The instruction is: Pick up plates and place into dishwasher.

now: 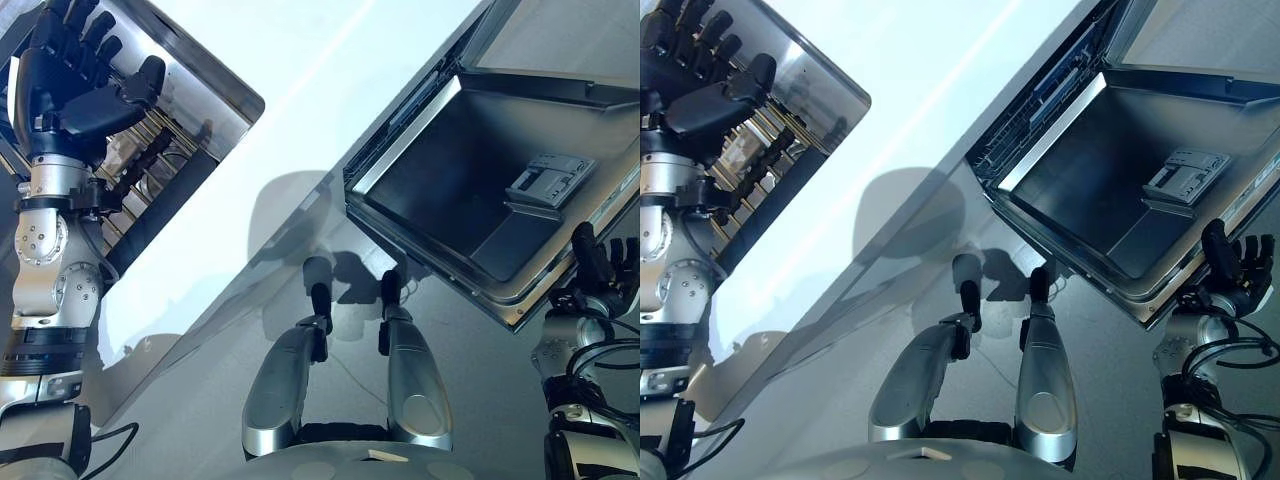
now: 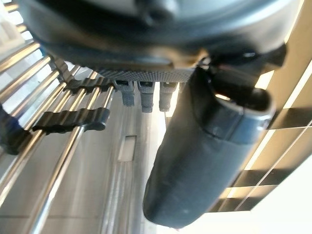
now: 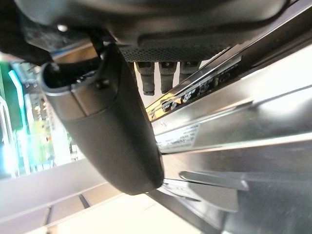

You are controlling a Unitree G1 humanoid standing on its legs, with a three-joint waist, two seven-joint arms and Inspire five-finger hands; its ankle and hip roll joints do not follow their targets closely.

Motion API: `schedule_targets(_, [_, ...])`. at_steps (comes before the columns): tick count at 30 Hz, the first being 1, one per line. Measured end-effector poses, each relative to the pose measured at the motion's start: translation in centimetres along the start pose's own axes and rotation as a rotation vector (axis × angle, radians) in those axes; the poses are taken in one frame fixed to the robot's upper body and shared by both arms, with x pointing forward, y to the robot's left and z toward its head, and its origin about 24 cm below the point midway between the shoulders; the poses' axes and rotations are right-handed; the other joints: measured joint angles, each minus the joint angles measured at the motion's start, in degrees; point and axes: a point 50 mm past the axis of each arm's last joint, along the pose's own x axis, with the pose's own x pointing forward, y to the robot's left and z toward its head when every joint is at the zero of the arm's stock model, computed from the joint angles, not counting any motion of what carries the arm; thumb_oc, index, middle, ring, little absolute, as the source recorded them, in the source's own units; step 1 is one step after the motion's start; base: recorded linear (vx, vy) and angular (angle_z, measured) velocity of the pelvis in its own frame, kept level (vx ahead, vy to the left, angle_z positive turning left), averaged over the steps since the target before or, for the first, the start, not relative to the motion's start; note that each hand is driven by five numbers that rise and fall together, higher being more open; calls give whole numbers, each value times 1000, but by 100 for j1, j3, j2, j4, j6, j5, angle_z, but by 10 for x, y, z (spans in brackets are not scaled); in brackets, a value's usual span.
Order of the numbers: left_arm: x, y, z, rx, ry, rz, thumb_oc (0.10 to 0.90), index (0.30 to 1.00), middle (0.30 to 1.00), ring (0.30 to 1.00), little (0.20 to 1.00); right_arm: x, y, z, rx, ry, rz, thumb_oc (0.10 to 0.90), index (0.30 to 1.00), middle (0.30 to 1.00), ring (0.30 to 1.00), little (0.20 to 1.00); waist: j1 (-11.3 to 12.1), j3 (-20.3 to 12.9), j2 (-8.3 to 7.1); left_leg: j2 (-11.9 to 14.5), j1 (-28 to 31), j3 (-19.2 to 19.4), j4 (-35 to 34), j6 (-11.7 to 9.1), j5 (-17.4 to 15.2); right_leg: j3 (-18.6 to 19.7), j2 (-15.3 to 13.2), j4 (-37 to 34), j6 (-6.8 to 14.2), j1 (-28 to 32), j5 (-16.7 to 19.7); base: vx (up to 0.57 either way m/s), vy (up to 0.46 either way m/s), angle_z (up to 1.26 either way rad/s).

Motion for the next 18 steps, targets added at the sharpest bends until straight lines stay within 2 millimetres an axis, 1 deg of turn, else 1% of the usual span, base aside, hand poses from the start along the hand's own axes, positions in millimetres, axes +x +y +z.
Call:
schedule_targets(3, [3, -2, 2, -5, -12, -4, 800, 900, 900, 900, 900, 4, -9, 2, 34, 52, 43, 800, 900, 900, 900, 900, -5, 0, 1, -8, -28, -47, -11, -7, 34, -54, -12, 1, -4, -6, -2, 9, -54, 9])
schedule_targets(5, [4, -2, 3, -4, -14, -5, 800, 900, 900, 900, 900, 5, -11, 5, 26, 80, 81, 800, 900, 900, 900, 900, -27, 0, 1, -9, -30, -65, -25, -11, 54, -102, -21, 5, -9, -4, 1, 14, -51, 5])
schedule_targets(7, [4, -2, 4, 0, -14, -7, 800, 900, 900, 900, 900, 5, -10, 8, 15, 107, 117, 800, 900, 900, 900, 900, -47, 1, 1, -10, -15, -72, -93, -21, 93, -118, -20, 2, -24, -4, 9, 5, -38, 2])
schedule_targets(10, [5, -1, 4, 9, -4, -9, 800, 900, 900, 900, 900, -1, -6, 14, 2, 141, 199, 800, 900, 900, 900, 900, -58, 2, 3, 5, 15, -66, -147, -52, 136, -122, 10, -16, -65, -5, 37, 6, -14, -4])
schedule_targets(13, [4, 1, 3, 18, 7, -3, 800, 900, 900, 900, 900, -9, 8, 16, 8, 165, 306, 800, 900, 900, 900, 900, -139, 5, -4, 61, 69, -46, -203, -83, 159, -122, 59, -46, -101, 44, 64, 6, -9, -7])
schedule_targets(16, [4, 7, 0, 54, 26, 4, 800, 900, 900, 900, 900, -18, 33, 12, 83, 177, 411, 800, 900, 900, 900, 900, -217, 6, -5, 94, 68, -31, -218, -155, 164, -119, 98, -65, -144, 33, 93, 11, 15, -12])
schedule_targets(18, [3, 11, -2, 64, 40, 19, 800, 900, 900, 900, 900, -25, 51, 10, 135, 180, 482, 800, 900, 900, 900, 900, -216, 6, -5, 93, 84, -60, -215, -180, 162, -137, 102, -81, -169, 27, 114, 31, 29, -22])
